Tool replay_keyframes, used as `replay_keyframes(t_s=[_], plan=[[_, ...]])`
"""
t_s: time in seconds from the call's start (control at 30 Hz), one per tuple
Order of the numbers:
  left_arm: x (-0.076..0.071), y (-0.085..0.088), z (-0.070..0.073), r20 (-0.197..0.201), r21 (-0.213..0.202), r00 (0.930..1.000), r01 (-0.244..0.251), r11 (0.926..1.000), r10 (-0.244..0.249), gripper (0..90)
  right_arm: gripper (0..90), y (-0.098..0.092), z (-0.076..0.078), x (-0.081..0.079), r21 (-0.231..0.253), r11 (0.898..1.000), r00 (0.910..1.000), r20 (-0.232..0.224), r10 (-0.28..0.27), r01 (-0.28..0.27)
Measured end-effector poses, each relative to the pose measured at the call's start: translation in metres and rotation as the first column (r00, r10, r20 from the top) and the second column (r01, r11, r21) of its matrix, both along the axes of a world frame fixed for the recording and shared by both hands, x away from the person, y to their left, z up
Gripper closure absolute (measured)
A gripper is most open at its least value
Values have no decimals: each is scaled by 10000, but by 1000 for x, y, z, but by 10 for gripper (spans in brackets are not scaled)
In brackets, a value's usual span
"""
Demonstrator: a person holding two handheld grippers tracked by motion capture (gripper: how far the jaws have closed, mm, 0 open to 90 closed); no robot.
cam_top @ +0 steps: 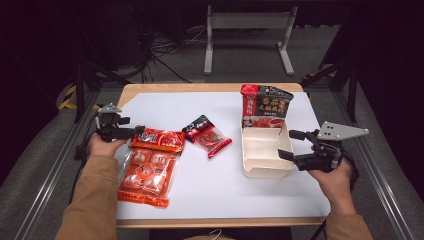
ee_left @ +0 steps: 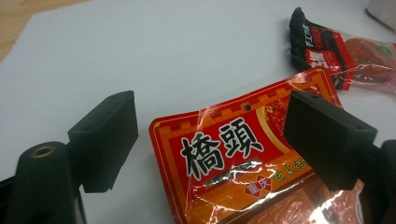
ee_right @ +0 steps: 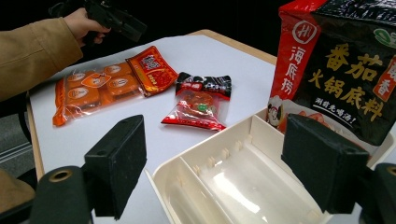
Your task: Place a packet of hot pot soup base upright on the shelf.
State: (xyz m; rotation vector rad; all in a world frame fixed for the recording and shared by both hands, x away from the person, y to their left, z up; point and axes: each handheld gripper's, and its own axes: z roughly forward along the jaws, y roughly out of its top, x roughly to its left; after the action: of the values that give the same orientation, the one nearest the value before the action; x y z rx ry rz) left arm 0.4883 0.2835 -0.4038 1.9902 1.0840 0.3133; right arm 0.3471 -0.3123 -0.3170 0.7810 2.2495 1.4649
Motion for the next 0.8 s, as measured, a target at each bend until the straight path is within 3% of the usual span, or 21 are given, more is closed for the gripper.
replay_keyframes(t_s=[0.17, 0.2, 0.63, 0.8], plan=[[4, -1, -8, -199, 11, 9997, 131, 9999, -131, 179, 207, 0, 0, 0, 355, 9990, 9996, -62, 282, -280], [4, -2, -10, -412, -100, 9991, 111, 9999, -115, 177, 208, 0, 1, 0, 415, 9987, 9995, -50, 314, -312], [11, -3, -28, -1156, 23, 9929, 268, 9996, -263, 146, 201, 3, 0, 0, 240, 9984, 9987, -72, 510, -508], [14, -3, -32, -1550, 36, 9875, 304, 9995, -295, 150, 193, 5, -2, 1, 224, 9973, 9971, -266, 708, -703]])
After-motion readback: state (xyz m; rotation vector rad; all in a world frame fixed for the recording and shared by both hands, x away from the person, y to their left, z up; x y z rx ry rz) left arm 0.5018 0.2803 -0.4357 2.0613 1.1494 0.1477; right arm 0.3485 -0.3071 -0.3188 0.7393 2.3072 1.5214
